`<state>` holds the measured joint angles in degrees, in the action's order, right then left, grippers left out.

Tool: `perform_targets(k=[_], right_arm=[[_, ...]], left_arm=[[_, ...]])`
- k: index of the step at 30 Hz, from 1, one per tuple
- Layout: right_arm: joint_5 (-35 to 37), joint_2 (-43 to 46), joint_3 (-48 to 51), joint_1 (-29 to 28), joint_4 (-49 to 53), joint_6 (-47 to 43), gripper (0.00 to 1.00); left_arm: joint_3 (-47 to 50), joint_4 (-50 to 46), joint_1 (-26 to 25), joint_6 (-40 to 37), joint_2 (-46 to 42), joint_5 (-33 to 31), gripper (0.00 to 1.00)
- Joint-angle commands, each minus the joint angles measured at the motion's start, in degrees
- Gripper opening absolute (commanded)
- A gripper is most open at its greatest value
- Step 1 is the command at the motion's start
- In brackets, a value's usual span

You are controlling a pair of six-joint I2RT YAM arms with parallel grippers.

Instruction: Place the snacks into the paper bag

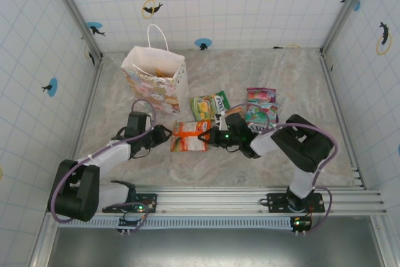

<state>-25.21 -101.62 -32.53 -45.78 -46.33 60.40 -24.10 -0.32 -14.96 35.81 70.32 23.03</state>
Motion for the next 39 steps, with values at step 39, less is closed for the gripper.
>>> perform_targets(k=[39], right_arm=[[15.32, 40.16, 8.53, 3.64, 22.33, -19.00, 0.00]], left_arm=[[-8.79, -10.31, 0.06, -5.13, -7.18, -9.38, 0.57]])
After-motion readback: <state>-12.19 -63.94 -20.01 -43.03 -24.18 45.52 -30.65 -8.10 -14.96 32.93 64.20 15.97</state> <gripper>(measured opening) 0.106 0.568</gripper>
